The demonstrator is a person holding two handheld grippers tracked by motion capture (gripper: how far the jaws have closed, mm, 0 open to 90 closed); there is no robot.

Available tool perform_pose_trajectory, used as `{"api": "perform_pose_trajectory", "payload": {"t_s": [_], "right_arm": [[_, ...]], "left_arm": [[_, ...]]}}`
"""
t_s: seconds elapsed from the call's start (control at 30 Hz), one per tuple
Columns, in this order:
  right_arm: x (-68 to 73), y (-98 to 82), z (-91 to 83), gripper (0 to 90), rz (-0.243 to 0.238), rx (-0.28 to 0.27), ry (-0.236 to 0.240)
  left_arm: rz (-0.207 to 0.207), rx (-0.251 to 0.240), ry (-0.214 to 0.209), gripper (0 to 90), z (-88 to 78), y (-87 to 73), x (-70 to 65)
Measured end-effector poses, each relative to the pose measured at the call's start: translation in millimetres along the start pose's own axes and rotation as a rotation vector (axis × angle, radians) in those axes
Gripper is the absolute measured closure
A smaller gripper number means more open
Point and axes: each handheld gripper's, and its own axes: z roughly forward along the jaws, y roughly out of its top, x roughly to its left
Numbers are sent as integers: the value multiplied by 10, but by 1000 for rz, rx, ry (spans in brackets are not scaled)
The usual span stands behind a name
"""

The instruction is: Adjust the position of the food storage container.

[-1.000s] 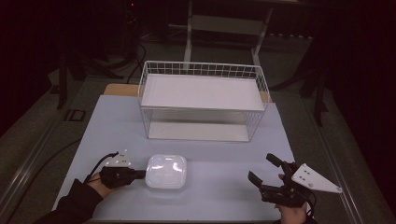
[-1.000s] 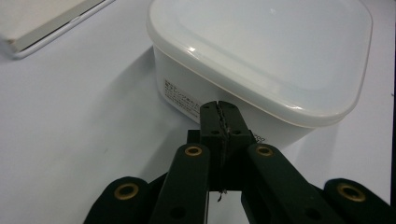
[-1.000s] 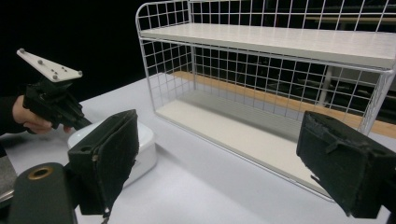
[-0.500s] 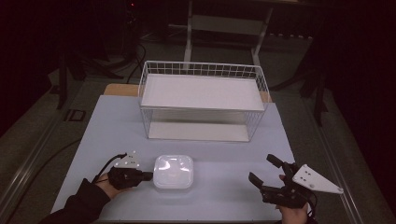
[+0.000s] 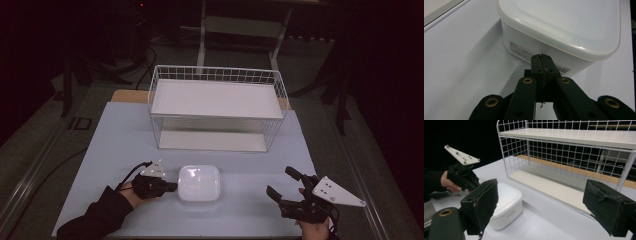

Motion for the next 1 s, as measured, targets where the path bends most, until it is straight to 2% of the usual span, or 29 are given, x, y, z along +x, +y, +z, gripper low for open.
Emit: {"api": "perform_pose_trajectory", "payload": {"t_s": [0.3,0.43,0.83,1.0], "right_arm": [[14,-4,42,126,1,9,15],[27,4,57,126,-4,15,23],[25,5,64,126,-7,17,25],[26,-3,65,126,-7,19,23]], "left_arm": [[18,-6,-27,895,123,143,-16],[11,-9,-48,895,190,196,-8],[31,-9,-74,895,365,338,-57],[37,-4,-72,895,365,344,-60]]}}
